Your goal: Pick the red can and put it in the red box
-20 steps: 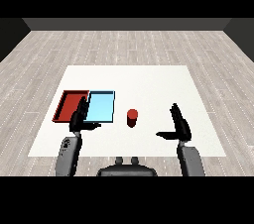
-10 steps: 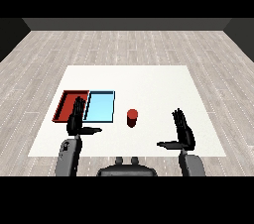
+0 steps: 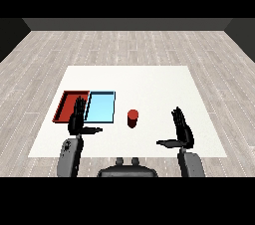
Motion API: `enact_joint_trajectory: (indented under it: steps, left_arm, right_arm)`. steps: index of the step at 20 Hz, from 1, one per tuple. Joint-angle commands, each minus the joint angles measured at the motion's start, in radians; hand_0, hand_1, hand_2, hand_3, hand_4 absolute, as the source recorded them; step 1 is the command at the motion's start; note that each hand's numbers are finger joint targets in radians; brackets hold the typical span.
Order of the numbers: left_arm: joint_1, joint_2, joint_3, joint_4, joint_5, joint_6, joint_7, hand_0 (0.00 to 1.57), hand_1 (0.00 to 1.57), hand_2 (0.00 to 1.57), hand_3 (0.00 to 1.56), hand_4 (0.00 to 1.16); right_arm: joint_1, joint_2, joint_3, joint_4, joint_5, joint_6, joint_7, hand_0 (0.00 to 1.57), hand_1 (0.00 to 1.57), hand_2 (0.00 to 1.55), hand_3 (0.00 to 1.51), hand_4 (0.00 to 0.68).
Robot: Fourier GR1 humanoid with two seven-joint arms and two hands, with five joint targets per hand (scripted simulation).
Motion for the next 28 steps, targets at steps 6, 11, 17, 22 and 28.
enact_joint_trajectory:
  steps: [6, 11, 17, 22, 28]
  left_arm:
    - [0.054, -0.008, -0.008, -0.031, 0.01, -0.019, -0.05, 0.0, 0.0, 0.0, 0.0, 0.0]
    - [0.034, -0.007, 0.004, -0.02, 0.03, -0.015, -0.024, 0.0, 0.0, 0.0, 0.0, 0.0]
    - [-0.013, 0.018, 0.038, 0.013, 0.06, -0.034, -0.011, 0.0, 0.0, 0.0, 0.0, 0.0]
    - [0.021, -0.005, 0.025, 0.002, 0.045, -0.016, -0.036, 0.0, 0.0, 0.0, 0.0, 0.0]
    - [0.019, 0.008, 0.032, -0.036, 0.055, -0.007, 0.031, 0.0, 0.0, 0.0, 0.0, 0.0]
  right_arm:
    - [-0.094, 0.008, -0.004, 0.103, 0.02, 0.003, 0.031, 0.0, 0.0, 0.0, 0.0, 0.0]
    - [-0.124, 0.073, 0.067, 0.109, 0.054, -0.069, 0.043, 0.0, 0.0, 0.0, 0.0, 0.0]
    - [-0.272, 0.075, 0.073, 0.28, 0.024, -0.12, 0.069, 0.0, 0.0, 0.0, 0.0, 0.0]
    - [-0.234, 0.075, 0.108, 0.223, -0.053, -0.123, 0.116, 0.0, 0.0, 0.0, 0.0, 0.0]
    - [-0.302, 0.075, 0.192, 0.423, -0.102, -0.192, -0.013, 0.0, 0.0, 0.0, 0.0, 0.0]
